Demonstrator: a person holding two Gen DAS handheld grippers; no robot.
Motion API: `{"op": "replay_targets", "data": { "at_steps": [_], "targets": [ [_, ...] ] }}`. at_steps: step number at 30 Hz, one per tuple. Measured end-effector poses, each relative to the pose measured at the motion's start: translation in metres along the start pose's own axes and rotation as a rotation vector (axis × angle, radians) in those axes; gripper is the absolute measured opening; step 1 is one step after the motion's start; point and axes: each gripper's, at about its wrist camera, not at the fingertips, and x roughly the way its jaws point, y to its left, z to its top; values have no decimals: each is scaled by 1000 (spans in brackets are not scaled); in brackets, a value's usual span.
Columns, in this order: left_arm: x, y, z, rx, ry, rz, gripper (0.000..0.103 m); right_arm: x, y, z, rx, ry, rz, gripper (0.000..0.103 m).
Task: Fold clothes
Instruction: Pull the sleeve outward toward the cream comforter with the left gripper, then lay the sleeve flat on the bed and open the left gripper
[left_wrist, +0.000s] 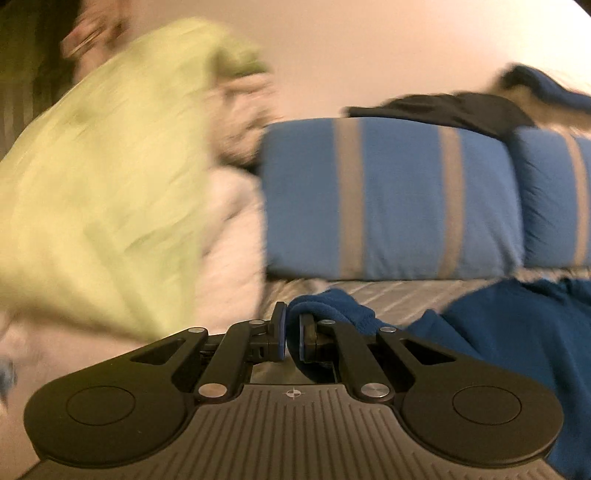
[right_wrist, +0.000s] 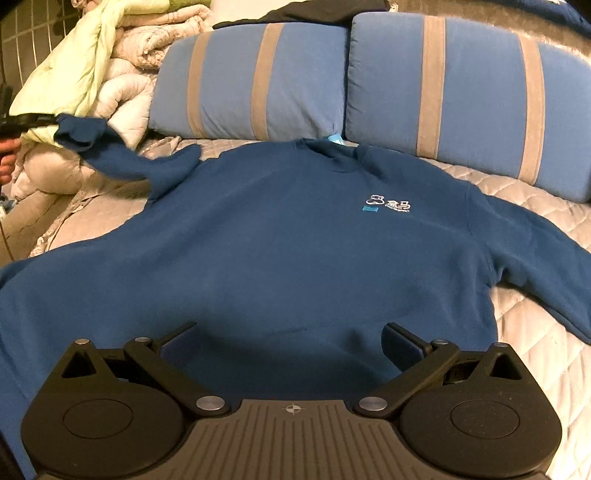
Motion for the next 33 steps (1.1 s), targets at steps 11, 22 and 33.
{"op": "replay_targets", "data": {
  "at_steps": [11,22,33],
  "targets": [
    [35,174,-149,-987,272,-62,10,5,0,0,3,31,-21,103],
    [34,190,-212,-1259,266,-93,23,8,6,2,-16,61,-49,103],
    [16,189,-205,-1115,242,-40,46,10,7,3,-15,69,-58,103]
  ]
}}
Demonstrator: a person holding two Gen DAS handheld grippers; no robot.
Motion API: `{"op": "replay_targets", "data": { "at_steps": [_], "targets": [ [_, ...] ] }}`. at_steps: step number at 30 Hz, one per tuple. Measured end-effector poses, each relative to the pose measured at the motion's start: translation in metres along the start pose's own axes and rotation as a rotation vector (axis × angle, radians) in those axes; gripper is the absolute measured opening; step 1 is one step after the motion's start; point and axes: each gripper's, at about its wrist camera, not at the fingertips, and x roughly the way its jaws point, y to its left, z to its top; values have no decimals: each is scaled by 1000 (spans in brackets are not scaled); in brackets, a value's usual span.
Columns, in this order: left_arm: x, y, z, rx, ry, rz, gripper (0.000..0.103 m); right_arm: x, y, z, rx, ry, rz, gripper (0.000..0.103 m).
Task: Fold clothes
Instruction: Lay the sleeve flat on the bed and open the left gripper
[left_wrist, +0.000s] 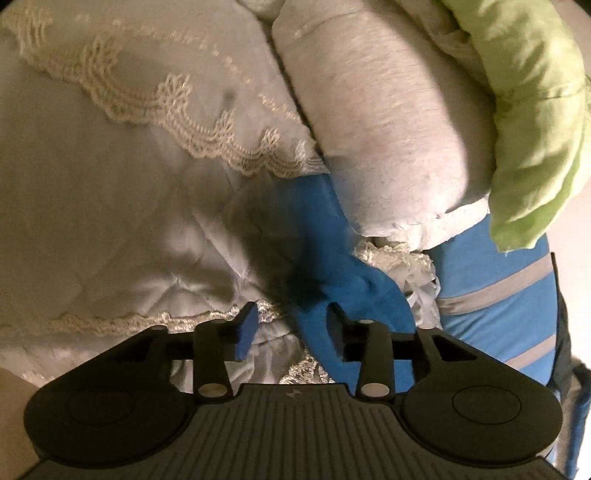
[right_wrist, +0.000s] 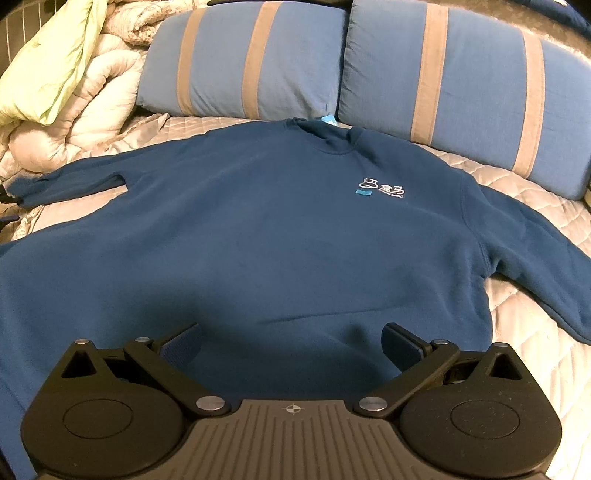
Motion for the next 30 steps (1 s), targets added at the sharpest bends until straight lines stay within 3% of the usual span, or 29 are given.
{"op": "replay_targets", "data": {
  "at_steps": [6,13,23,30],
  "targets": [
    [-10,-10,-1,72,-7,23,48,0,-1,0,11,-5,2,103],
    [-17,-49,-20,242,-2,40,48,-2,-3,-1,18,-18,0,103],
    [-16,-123,-75,573,31,13,55,-6,-4,-4,23,-36,-13,103],
    [-26,-162,-122,721,98,-69,56,-7,-7,-4,32,-43,-9,103]
  ]
}}
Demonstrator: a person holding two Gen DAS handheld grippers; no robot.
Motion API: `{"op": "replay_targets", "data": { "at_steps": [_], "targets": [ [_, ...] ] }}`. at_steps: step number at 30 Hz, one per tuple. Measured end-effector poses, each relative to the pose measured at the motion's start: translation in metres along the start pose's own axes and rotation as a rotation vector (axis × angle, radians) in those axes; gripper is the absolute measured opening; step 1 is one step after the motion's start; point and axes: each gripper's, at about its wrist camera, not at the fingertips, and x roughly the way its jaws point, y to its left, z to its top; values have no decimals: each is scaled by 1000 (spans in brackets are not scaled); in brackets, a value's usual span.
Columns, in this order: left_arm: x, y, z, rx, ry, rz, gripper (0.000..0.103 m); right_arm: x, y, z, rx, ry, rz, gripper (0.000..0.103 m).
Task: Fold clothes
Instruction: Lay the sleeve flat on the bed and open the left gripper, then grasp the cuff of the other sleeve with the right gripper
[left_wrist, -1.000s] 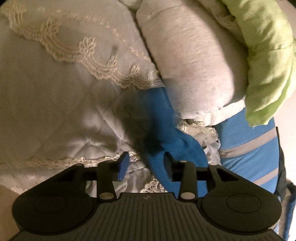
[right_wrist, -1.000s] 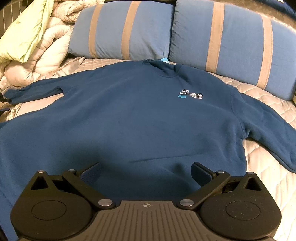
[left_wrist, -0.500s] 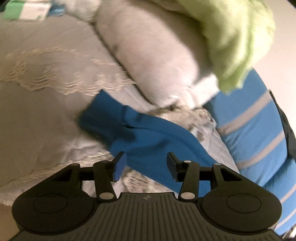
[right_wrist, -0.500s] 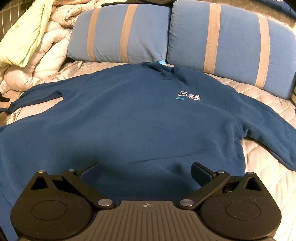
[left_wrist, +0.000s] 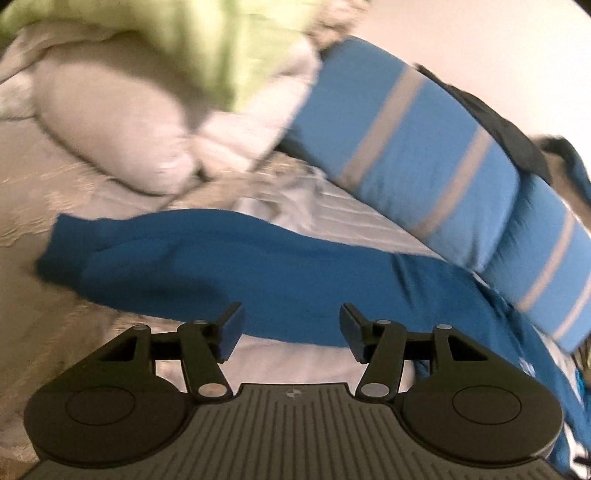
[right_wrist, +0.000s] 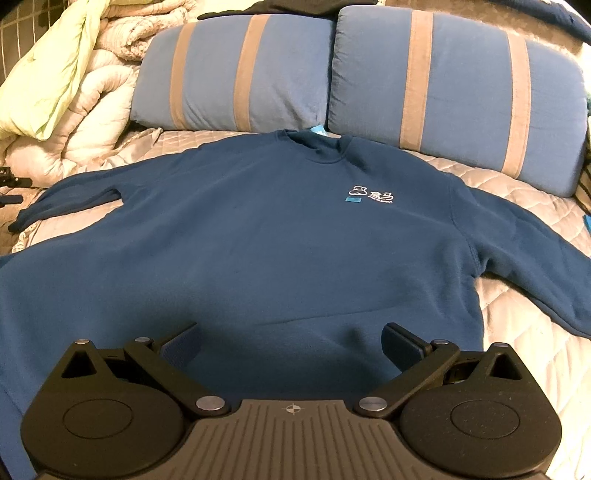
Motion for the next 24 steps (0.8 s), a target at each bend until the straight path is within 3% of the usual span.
{"op": "replay_targets", "data": {
  "at_steps": [11,16,24],
  "targets": [
    [-5,-67,-26,290,-7,-64,57,0,-2,-1,6,-1,6,103],
    [-6,-77,-30,305,8,-82,57,0,-3,-1,14,-5,7,103],
    [-26,-118,-54,372,49,-191,58,-4,-10,-2,45,-31,3,103]
  ]
}}
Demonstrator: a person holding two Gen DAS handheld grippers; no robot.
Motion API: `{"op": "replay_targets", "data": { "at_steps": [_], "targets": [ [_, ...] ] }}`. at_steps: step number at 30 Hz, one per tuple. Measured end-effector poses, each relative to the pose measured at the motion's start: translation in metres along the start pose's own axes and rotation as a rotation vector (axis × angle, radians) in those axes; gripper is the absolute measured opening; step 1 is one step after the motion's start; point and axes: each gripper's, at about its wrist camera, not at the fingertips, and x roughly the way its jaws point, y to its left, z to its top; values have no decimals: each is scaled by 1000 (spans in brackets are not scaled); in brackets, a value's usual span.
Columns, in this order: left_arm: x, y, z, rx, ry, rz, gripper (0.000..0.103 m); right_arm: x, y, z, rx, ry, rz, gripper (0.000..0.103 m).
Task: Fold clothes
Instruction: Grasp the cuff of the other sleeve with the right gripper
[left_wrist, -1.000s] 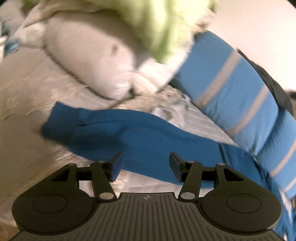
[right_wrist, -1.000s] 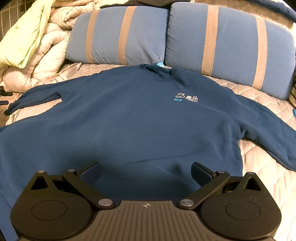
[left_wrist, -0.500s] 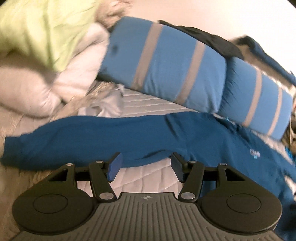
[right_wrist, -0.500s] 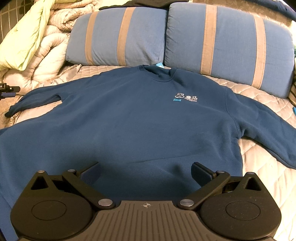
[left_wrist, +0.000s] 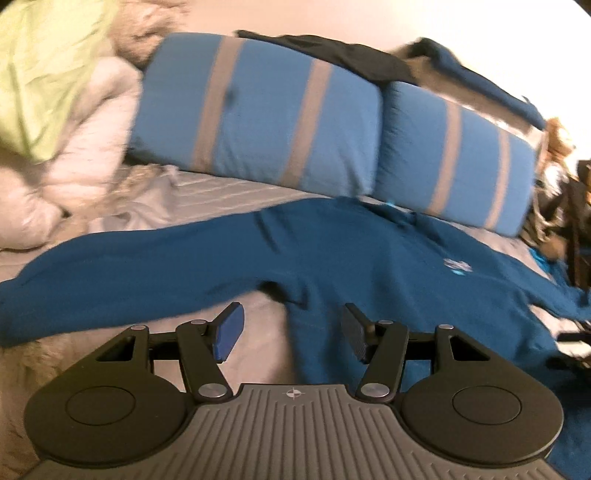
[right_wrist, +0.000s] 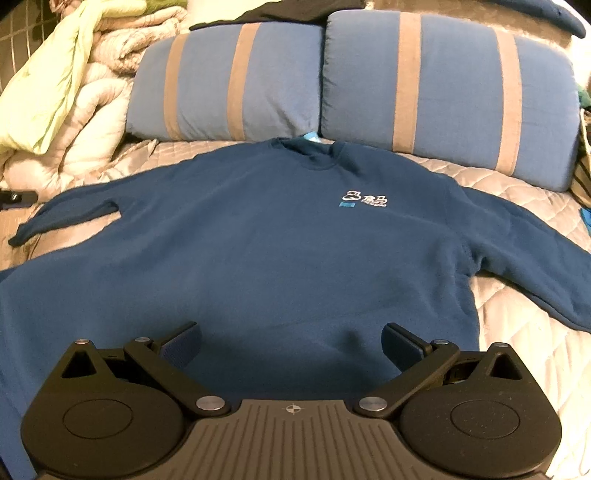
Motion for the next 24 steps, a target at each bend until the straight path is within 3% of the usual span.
{"op": "replay_targets", "data": {
  "at_steps": [8,13,18,24],
  "targets": [
    [6,-59,-23,82,63,-70,64,-9,-14,0,59,-54,-28,103],
    [22,-78,-42,139,96,-73,64,-18,-34,0,82,-107,-98,103],
    [30,-89,-53,212,91,-35,64,-36,-80,-2,161,-166,-200,103],
    [31,-89,-55,214,92,-32,64,-66,-156,-14,303,-244,-357,102]
  ]
}}
